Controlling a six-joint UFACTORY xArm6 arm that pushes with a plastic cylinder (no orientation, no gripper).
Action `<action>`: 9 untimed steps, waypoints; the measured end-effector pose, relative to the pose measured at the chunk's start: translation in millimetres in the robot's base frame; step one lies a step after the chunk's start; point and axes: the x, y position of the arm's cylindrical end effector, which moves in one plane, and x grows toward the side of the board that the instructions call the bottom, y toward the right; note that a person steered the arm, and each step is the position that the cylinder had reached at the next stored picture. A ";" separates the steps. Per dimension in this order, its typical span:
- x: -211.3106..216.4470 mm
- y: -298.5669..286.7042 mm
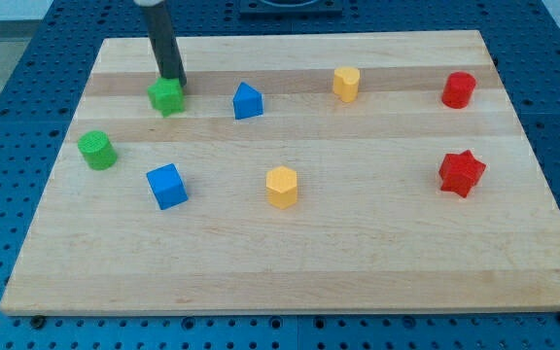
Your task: Move the green star diagonally to the green circle
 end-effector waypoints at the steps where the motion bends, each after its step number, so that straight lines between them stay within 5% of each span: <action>1: 14.7 0.0; 6: 115.1 -15.2; 8: 110.5 -15.2; 9: 67.5 -17.5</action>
